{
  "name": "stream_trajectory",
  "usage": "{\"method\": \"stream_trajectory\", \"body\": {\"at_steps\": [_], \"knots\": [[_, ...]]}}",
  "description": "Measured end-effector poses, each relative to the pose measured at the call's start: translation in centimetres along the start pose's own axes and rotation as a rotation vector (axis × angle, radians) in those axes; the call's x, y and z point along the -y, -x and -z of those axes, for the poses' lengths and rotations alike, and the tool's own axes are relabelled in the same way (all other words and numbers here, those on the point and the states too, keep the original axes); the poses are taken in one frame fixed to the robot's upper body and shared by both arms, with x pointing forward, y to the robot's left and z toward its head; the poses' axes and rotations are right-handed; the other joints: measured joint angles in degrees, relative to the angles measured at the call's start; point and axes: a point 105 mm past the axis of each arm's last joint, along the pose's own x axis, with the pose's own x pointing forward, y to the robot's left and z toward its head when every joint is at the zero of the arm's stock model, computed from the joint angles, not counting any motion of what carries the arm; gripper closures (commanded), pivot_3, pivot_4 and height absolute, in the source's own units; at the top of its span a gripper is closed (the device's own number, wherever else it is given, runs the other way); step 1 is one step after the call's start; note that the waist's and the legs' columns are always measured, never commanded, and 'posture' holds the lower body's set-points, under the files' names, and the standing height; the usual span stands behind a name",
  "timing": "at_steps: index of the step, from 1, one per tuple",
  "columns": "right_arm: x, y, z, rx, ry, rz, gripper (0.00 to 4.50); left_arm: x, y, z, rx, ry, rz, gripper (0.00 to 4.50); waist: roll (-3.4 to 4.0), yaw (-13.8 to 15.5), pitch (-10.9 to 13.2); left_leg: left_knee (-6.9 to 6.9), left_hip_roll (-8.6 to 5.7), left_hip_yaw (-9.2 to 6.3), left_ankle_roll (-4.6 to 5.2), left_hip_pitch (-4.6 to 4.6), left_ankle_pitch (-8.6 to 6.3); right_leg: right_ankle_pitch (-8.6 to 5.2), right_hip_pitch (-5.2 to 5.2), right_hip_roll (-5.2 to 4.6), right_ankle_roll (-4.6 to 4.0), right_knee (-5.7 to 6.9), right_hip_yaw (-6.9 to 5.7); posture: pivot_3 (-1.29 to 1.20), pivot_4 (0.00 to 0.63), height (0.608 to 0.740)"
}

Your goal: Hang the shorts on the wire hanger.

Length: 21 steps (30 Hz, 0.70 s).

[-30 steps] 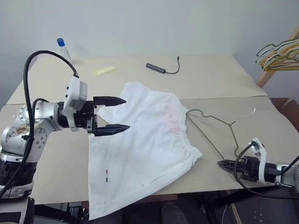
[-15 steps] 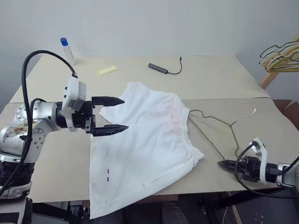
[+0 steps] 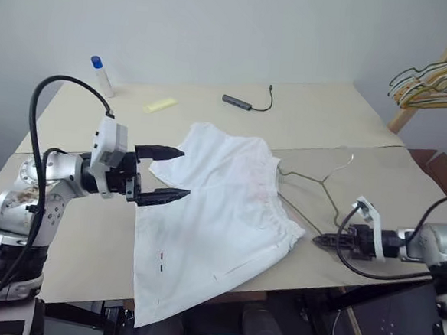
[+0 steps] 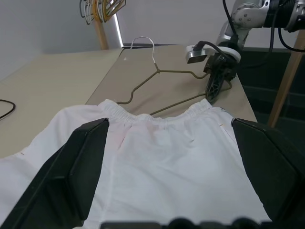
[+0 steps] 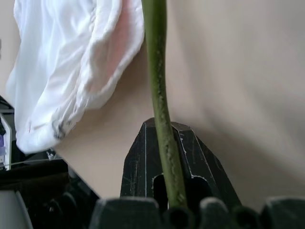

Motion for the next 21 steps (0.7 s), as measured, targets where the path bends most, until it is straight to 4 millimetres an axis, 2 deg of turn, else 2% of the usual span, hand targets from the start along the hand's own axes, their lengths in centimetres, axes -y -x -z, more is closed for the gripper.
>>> {"method": "stream_trajectory", "body": {"at_steps": [6, 13, 17, 21], "knots": [[0.5, -1.1, -1.9, 0.011, 0.011, 0.012, 4.50, 0.2, 0.6, 0.0, -0.016, -0.010, -0.028, 0.04, -0.01, 1.07, 0.00, 0.00, -0.01, -0.02, 0.00, 0.00, 0.00, 0.02, -0.02, 0.01, -0.03, 0.00, 0.00, -0.03, 0.000, 0.740], [0.5, -1.9, -2.9, 0.014, 0.019, -0.003, 4.50, 0.4, 0.8, -0.1, -0.015, -0.016, -0.043, 0.04, 0.00, 1.79, 0.00, 0.00, -0.01, -0.02, 0.00, 0.02, 0.00, 0.03, -0.02, 0.03, -0.06, 0.02, -0.01, -0.03, 0.000, 0.740], [0.6, -1.7, -3.1, 0.026, 0.041, 0.007, 4.50, 0.4, 0.8, -0.2, -0.011, -0.018, -0.046, 0.04, 0.00, 1.99, 0.00, 0.00, -0.01, -0.02, -0.01, 0.02, 0.00, 0.04, -0.03, 0.03, -0.06, 0.03, -0.01, -0.05, 0.000, 0.740], [0.9, -0.2, -3.5, 0.063, 0.150, 0.075, 4.50, 0.3, 0.8, -0.1, -0.012, -0.016, -0.050, 0.04, 0.02, 2.57, 0.02, 0.00, 0.00, -0.01, -0.01, -0.04, 0.00, 0.04, -0.11, 0.03, -0.06, 0.03, 0.00, -0.07, 0.000, 0.740]]}}
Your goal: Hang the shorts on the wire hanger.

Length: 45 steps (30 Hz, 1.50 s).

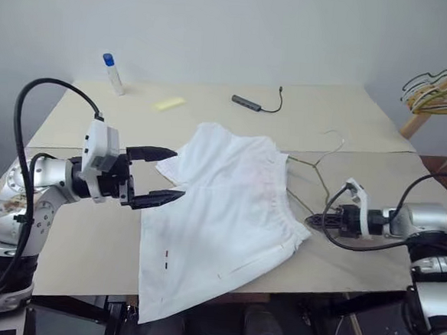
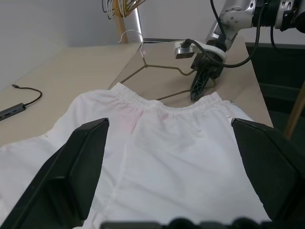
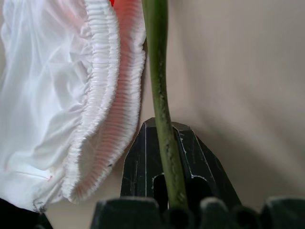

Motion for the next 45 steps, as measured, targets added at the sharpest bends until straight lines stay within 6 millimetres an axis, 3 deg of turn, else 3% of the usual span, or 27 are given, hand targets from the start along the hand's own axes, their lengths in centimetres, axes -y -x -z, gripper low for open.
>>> {"method": "stream_trajectory", "body": {"at_steps": [4, 7, 11, 15, 21, 30, 33, 37, 45], "knots": [[-0.5, 1.2, -1.3, 0.025, 0.188, 0.080, 4.50, -0.9, 0.0, -0.1, 0.006, -0.017, -0.012, 0.04, 0.02, 0.13, 0.01, 0.00, 0.00, 0.02, -0.01, 0.00, 0.00, 0.00, -0.02, 0.00, 0.00, 0.03, 0.00, -0.11, 0.000, 0.740], [-2.0, 1.6, -3.5, 0.076, 0.399, 0.154, 4.50, -1.9, -0.5, -0.6, 0.012, -0.055, -0.006, 0.04, 0.02, -0.04, 0.01, 0.00, 0.01, 0.04, -0.01, -0.01, 0.00, 0.00, -0.03, 0.01, 0.00, 0.01, 0.00, -0.15, 0.000, 0.740], [-5.6, 1.8, -6.3, 0.131, 0.723, 0.225, 4.50, -3.9, -1.2, -1.3, 0.018, -0.125, -0.013, 0.04, 0.02, -0.78, 0.01, 0.00, 0.01, 0.02, -0.02, -0.23, 0.01, 0.00, -0.21, 0.01, 0.00, 0.01, -0.01, -0.18, 0.000, 0.740], [-8.5, 1.7, -7.0, 0.073, 1.066, 0.292, 4.50, -6.4, -1.5, -2.3, 0.006, -0.209, -0.041, 0.04, 0.01, -1.51, 0.01, 0.01, 0.00, -0.01, -0.05, -0.46, 0.03, 0.01, -0.39, 0.00, 0.00, 0.00, -0.05, -0.20, 0.000, 0.740], [-11.3, 0.6, -5.8, -0.001, 1.201, 0.194, 4.50, -7.8, -1.9, -3.6, -0.027, -0.348, 0.021, 0.04, 0.01, -3.38, 0.02, 0.01, -0.01, -0.06, -0.05, -0.47, 0.03, 0.01, -0.38, -0.03, 0.00, 0.01, -0.07, -0.21, 0.000, 0.740], [-13.9, 0.1, -6.1, -0.059, 1.251, 0.107, 4.50, -6.1, -5.6, 0.4, -0.204, -0.464, 0.303, 0.04, 0.01, -6.15, 0.02, 0.01, 0.02, -0.12, -0.04, -0.47, 0.03, 0.00, -0.36, -0.03, 0.01, 0.02, -0.09, -0.22, 0.000, 0.740], [-14.0, 0.0, -6.0, -0.078, 1.229, 0.086, 4.50, -6.7, -6.1, 2.1, -0.327, -0.559, 0.318, 0.60, 0.01, -6.73, 0.02, 0.01, 0.02, -0.13, -0.04, -0.47, 0.03, 0.00, -0.37, -0.07, 0.02, 0.04, -0.09, -0.22, 0.000, 0.740], [-14.3, 0.1, -6.0, -0.087, 1.196, 0.071, 4.50, -7.1, -6.3, 4.1, -0.415, -0.599, 0.322, 1.96, 0.01, -7.37, 0.02, 0.01, 0.02, -0.17, -0.03, -0.50, 0.03, 0.00, -0.38, -0.10, 0.03, 0.05, -0.10, -0.23, 0.000, 0.740], [-15.0, 0.2, -6.0, -0.096, 1.124, 0.039, 4.50, -7.1, -6.7, 4.4, -0.403, -0.583, 0.313, 4.49, 0.01, -7.80, 0.02, 0.01, 0.01, -0.19, -0.03, -0.77, 0.04, -0.01, -0.72, -0.15, 0.05, 0.16, -0.09, -0.22, 0.000, 0.740]]}}
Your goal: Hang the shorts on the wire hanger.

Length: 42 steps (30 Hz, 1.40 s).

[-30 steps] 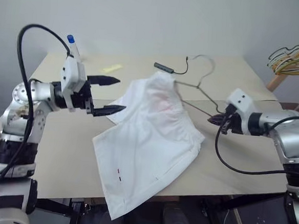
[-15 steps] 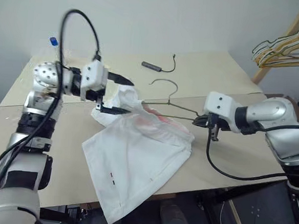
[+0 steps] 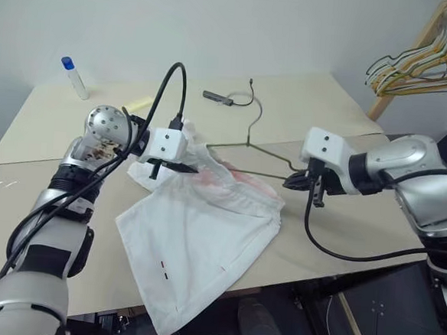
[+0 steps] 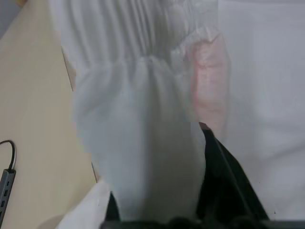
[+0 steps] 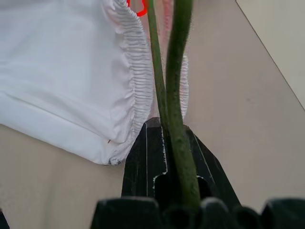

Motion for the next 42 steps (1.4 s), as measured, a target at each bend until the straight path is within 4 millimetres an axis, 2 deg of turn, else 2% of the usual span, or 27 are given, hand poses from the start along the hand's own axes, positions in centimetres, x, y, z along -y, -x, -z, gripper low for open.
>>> {"method": "stream_trajectory", "body": {"at_steps": [7, 9, 11, 13, 17, 20, 23, 27, 31, 36, 39, 42], "knots": [[0.0, 0.1, -0.4, 0.012, -0.010, -0.006, 4.50, -0.3, 0.3, 0.1, 0.024, 0.080, -0.026, 4.49, 0.00, -0.04, 0.00, 0.07, -0.05, 0.01, -0.01, -0.20, 0.02, 0.00, -0.40, -0.05, 0.00, 0.38, 0.03, -0.23, 0.000, 0.740], [0.1, 0.2, -0.5, 0.022, -0.017, 0.002, 3.82, -0.3, 0.4, 0.0, 0.041, 0.114, -0.022, 4.50, 0.00, -0.08, 0.00, 0.08, -0.04, 0.01, -0.01, -0.19, 0.02, 0.00, -0.41, -0.04, 0.01, 0.39, 0.03, -0.23, 0.000, 0.740], [0.5, 0.5, -0.5, 0.033, -0.025, 0.016, 3.35, -0.3, 0.4, -0.1, 0.045, 0.114, -0.017, 4.50, 0.00, -0.10, 0.00, 0.09, -0.04, 0.02, -0.01, -0.19, 0.02, 0.00, -0.41, -0.04, 0.00, 0.40, 0.03, -0.23, 0.000, 0.740], [0.7, 0.9, -0.1, 0.052, -0.052, 0.035, 2.64, -0.4, 0.5, -0.2, 0.051, 0.125, -0.024, 4.50, 0.00, -0.07, 0.00, 0.09, -0.04, 0.02, -0.01, -0.18, 0.02, 0.00, -0.40, -0.04, 0.00, 0.41, 0.03, -0.23, 0.000, 0.740], [1.7, 2.0, 1.7, 0.066, -0.136, 0.121, 1.12, -0.6, 0.9, -0.2, 0.060, 0.151, -0.047, 4.50, 0.00, -0.01, 0.00, 0.09, -0.05, 0.02, -0.01, -0.19, 0.02, 0.00, -0.41, -0.06, 0.00, 0.42, 0.04, -0.22, 0.000, 0.740], [2.4, 3.2, 4.0, 0.077, -0.232, 0.216, 0.04, -0.5, 1.3, 0.0, 0.073, 0.190, -0.085, 4.50, -0.01, 0.13, -0.01, 0.09, -0.04, 0.03, -0.01, -0.19, 0.02, 0.00, -0.41, -0.06, 0.00, 0.45, 0.05, -0.22, 0.000, 0.740], [2.6, 4.1, 7.0, 0.087, -0.358, 0.311, 0.01, -0.1, 1.8, 0.6, 0.072, 0.240, -0.125, 4.50, -0.01, 0.16, -0.01, 0.09, -0.04, 0.04, -0.01, -0.15, 0.02, 0.01, -0.39, -0.05, 0.00, 0.49, 0.10, -0.22, 0.000, 0.740], [1.2, 3.2, 8.6, 0.173, -0.478, 0.316, 0.01, 0.3, 1.9, 0.9, 0.071, 0.276, -0.154, 4.50, -0.03, 0.04, -0.03, 0.11, -0.02, 0.05, 0.03, -0.09, 0.05, 0.01, -0.35, -0.04, -0.01, 0.56, 0.12, -0.21, 0.000, 0.740], [-1.1, 0.0, 7.8, 0.302, -0.549, 0.247, 0.01, 0.4, 1.9, 0.7, 0.088, 0.295, -0.169, 4.50, -0.03, -0.15, -0.06, 0.11, -0.02, 0.05, 0.03, -0.05, 0.05, 0.01, -0.32, -0.02, -0.01, 0.58, 0.14, -0.21, 0.000, 0.740], [-2.5, -3.9, 6.4, 0.375, -0.595, 0.189, 0.01, 0.3, 1.9, 0.6, 0.088, 0.294, -0.179, 4.50, -0.03, -0.04, -0.06, 0.11, -0.04, 0.04, 0.03, -0.06, 0.05, 0.01, -0.34, -0.02, -0.01, 0.58, 0.13, -0.20, 0.000, 0.740], [-3.0, -5.9, 6.2, 0.366, -0.633, 0.154, 0.58, 0.4, 1.9, 0.6, 0.086, 0.303, -0.180, 4.50, -0.02, -0.02, -0.06, 0.11, -0.06, 0.04, 0.03, -0.05, 0.05, 0.01, -0.36, -0.02, -0.02, 0.63, 0.13, -0.19, 0.000, 0.740], [-2.9, -6.6, 5.8, 0.366, -0.643, 0.157, 1.61, 0.5, 2.1, 0.5, 0.083, 0.301, -0.180, 4.50, -0.02, 0.12, -0.06, 0.11, -0.06, 0.02, 0.03, -0.04, 0.05, 0.01, -0.38, -0.02, -0.02, 0.72, 0.13, -0.19, 0.000, 0.740]]}}
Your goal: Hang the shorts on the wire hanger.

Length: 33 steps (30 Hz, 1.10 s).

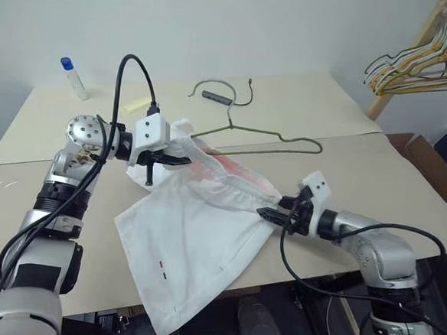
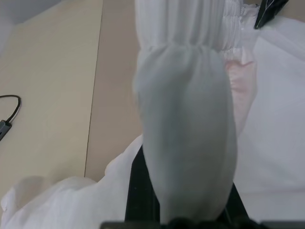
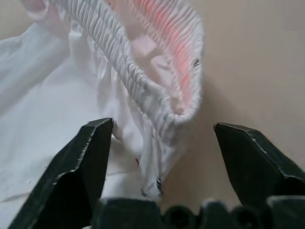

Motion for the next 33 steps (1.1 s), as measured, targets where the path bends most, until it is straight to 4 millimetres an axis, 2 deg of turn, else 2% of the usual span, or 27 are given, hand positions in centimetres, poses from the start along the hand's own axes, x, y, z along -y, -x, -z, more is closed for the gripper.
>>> {"method": "stream_trajectory", "body": {"at_steps": [2, 9, 13, 19, 28, 33], "knots": [[0.0, -0.2, -0.3, 0.021, -0.020, -0.005, 2.36, 0.0, 0.2, 0.1, -0.005, 0.006, -0.004, 4.50, 0.00, 0.04, 0.00, 0.00, -0.01, 0.00, 0.00, 0.00, 0.00, 0.00, 0.00, 0.00, 0.00, 0.00, 0.00, -0.19, 0.000, 0.740], [-0.1, 0.1, -0.8, 0.050, -0.041, -0.021, 4.48, 0.4, 0.3, 0.5, -0.015, 0.017, -0.002, 4.50, 0.00, 0.04, 0.00, 0.00, -0.02, 0.00, 0.00, 0.01, 0.00, 0.00, 0.01, 0.00, 0.00, 0.02, 0.00, -0.20, 0.000, 0.740], [0.6, 1.0, -1.3, 0.068, -0.055, -0.005, 4.48, 0.9, 0.5, 0.7, -0.022, 0.017, 0.013, 4.50, 0.00, 0.00, 0.00, 0.00, -0.01, 0.00, 0.00, 0.02, 0.00, 0.00, 0.01, 0.00, 0.00, 0.02, 0.00, -0.21, 0.000, 0.740], [2.6, 3.4, -2.7, 0.051, -0.008, 0.035, 4.48, 2.4, 1.4, 2.1, -0.055, 0.054, 0.079, 4.50, 0.00, -0.09, 0.00, 0.00, 0.01, 0.01, 0.00, 0.05, 0.00, 0.00, 0.04, 0.01, 0.00, 0.00, -0.01, -0.21, 0.000, 0.740], [3.4, 5.6, -3.1, -0.003, 0.049, 0.011, 4.48, 2.7, 1.4, 2.8, -0.112, 0.030, 0.084, 4.50, 0.00, -0.03, -0.01, 0.00, 0.01, 0.04, 0.00, 0.02, 0.00, 0.00, 0.04, 0.00, 0.01, -0.05, -0.01, -0.21, 0.000, 0.740], [3.6, 6.1, -3.7, -0.003, 0.083, 0.004, 4.48, 2.7, 1.2, 4.0, -0.192, 0.004, 0.070, 4.50, 0.00, -0.10, 0.00, 0.00, 0.02, 0.05, 0.00, 0.02, 0.00, 0.00, 0.04, 0.01, 0.01, -0.06, -0.01, -0.22, 0.000, 0.740]]}}
